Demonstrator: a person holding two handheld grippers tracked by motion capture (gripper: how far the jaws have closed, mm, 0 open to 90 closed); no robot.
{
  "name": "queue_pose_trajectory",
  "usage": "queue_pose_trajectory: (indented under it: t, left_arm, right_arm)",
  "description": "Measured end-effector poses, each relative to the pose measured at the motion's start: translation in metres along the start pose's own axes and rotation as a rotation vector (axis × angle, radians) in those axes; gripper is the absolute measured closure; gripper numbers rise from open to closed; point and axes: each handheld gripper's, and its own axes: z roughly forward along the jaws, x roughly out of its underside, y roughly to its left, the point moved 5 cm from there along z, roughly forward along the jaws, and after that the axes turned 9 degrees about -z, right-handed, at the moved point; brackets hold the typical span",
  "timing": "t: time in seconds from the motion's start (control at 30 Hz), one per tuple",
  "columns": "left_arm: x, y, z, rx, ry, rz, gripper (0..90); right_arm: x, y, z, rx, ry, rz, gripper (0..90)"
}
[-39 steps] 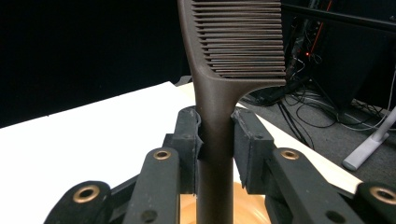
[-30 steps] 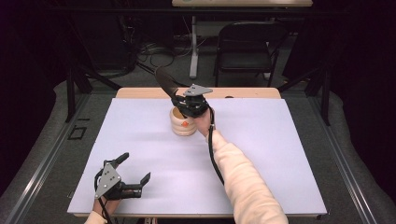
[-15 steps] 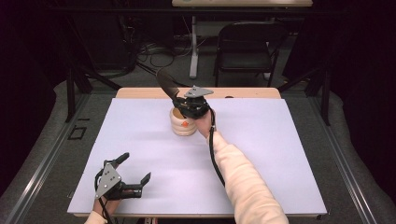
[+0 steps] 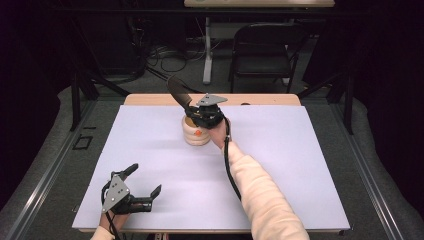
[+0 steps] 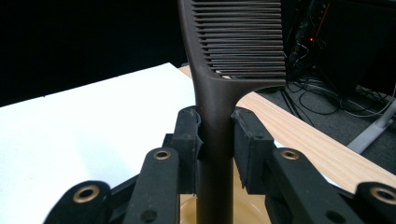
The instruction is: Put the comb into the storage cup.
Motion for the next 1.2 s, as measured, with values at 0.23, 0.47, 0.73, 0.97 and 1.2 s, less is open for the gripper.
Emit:
queue_pose_trajectory:
  t: [0.23, 0.47, 0.73, 0.97, 1.2]
  left_arm:
    - [0.0, 0.0001, -0.0001, -0.001, -0.001, -0.001, 0.1]
    - [0.0, 0.0002, -0.0003, -0.002, 0.0, 0.001, 0.0]
    - [0.0002, 0.0, -0.0001, 0.0, 0.001, -0.002, 0.1]
    - [0.0003, 0.0, 0.0001, 0.001, 0.001, -0.002, 0.1]
    - [0.0004, 0.0002, 0.0002, 0.001, 0.002, -0.002, 0.0]
  right_arm:
    - [0.0019, -0.0001, 0.0013, -0.002, 0.013, -0.003, 72.1]
    - [0.0035, 0.001, 0.0026, -0.01, 0.029, -0.006, 72.1]
    - [0.0056, 0.0003, 0.0035, -0.01, 0.039, -0.006, 72.1]
    - [0.0076, 0.0003, 0.0041, -0.014, 0.05, -0.006, 72.0]
    - [0.0093, -0.0003, 0.0048, -0.02, 0.063, -0.007, 72.0]
